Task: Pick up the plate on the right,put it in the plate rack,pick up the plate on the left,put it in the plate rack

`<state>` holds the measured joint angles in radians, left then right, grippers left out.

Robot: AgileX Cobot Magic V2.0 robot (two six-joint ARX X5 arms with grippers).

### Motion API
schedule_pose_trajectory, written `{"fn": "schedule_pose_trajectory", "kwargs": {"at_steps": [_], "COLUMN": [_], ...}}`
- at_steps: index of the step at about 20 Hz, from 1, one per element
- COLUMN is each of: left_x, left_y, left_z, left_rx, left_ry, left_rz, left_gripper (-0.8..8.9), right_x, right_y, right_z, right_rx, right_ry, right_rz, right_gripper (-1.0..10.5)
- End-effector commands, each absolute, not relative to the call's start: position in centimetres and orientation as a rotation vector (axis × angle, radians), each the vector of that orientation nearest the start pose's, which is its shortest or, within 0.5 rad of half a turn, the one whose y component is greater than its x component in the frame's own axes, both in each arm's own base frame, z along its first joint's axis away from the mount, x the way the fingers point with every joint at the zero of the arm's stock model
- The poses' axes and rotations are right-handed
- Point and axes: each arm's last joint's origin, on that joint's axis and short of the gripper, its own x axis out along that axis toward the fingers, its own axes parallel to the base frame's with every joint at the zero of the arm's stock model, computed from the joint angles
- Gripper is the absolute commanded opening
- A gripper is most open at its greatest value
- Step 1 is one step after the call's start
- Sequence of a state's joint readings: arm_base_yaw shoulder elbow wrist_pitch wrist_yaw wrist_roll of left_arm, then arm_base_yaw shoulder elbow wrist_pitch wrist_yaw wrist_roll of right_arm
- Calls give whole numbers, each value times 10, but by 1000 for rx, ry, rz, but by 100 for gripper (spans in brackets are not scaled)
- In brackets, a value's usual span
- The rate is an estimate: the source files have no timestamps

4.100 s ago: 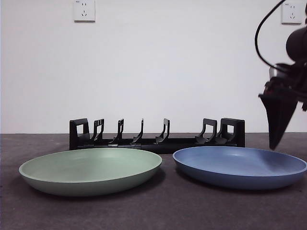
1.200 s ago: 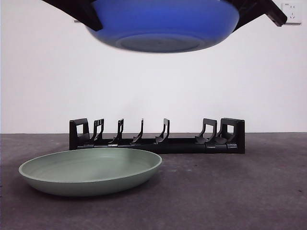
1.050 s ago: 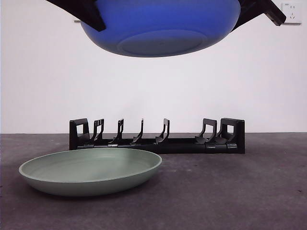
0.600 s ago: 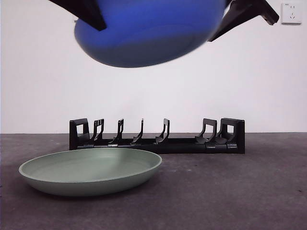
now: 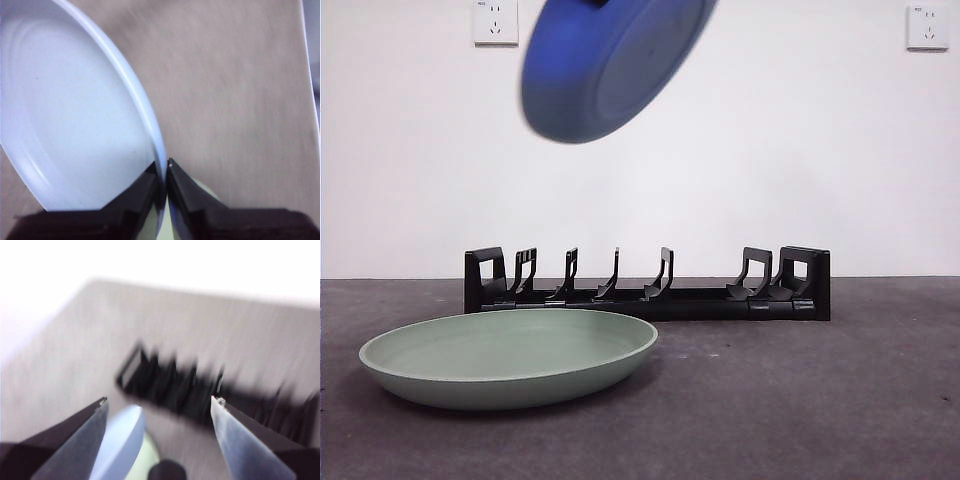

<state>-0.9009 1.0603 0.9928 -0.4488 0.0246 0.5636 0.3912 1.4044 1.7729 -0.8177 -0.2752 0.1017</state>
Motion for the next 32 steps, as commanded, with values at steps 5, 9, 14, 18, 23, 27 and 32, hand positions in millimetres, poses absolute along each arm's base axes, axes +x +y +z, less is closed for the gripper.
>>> {"fn": "schedule_pose_trajectory", "kwargs": {"at_steps": [5, 9, 14, 18, 23, 27, 32], "left_x": [194, 220, 255, 281, 313, 327, 335], "left_y": [-149, -141, -138, -135, -129, -126, -128], "left_z": [355, 347, 325, 304, 271, 246, 230], "left_rx": [158, 87, 73, 64, 55, 90, 112], "left_ry": [127, 144, 193, 220, 272, 326, 359], "left_rz": [-835, -787, -719, -723, -707, -695, -694], "left_gripper": [-8, -8, -8, -8, -8, -8, -8], "right_x": [206, 200, 196, 193, 191, 192, 197], "right_y": [93, 91, 90, 88, 87, 88, 90], "right_z": [486, 477, 467, 463, 460, 459, 455], "right_rx": [16, -14, -29, -47, -52, -52, -54], "right_ry": [475, 585, 700, 754, 795, 798, 820], "right_rz": [638, 640, 634, 634, 632, 632, 631], "right_gripper": [347, 347, 347, 347, 347, 347, 347]}}
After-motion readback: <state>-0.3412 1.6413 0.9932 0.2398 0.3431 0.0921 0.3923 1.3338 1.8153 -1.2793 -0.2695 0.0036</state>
